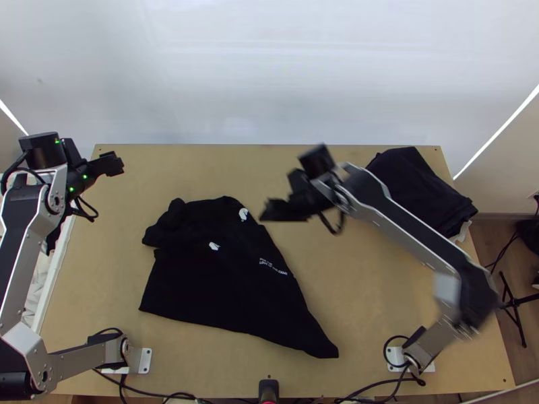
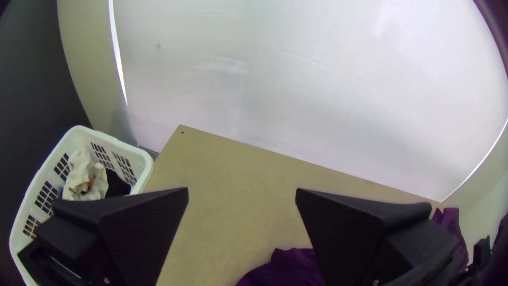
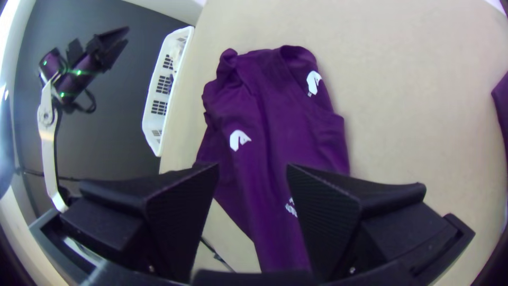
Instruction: Fold the t-shirt
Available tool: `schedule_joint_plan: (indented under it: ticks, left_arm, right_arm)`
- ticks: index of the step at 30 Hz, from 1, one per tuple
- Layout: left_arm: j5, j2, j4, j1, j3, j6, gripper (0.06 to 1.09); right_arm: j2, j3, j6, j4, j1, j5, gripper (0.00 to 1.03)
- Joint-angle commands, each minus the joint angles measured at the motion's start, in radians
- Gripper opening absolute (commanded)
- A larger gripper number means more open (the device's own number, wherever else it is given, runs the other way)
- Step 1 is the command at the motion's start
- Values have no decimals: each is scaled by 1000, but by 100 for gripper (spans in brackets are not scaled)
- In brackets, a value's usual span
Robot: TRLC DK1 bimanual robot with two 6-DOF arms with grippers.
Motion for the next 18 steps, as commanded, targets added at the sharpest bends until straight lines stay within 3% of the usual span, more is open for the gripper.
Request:
schedule_joint_plan:
  ticks: [1, 7, 18]
  left_arm:
    - [0, 3, -8, -17, 2, 0, 104]
    - [-2, 5, -4, -49, 0, 7, 104]
    - [0, 23, 13, -81, 5, -11, 104]
  right_arm:
    - [387, 425, 142, -10, 13, 4, 60]
    - [609, 673, 134, 7, 26, 4, 60]
    - [784, 703, 154, 136, 56, 16, 59]
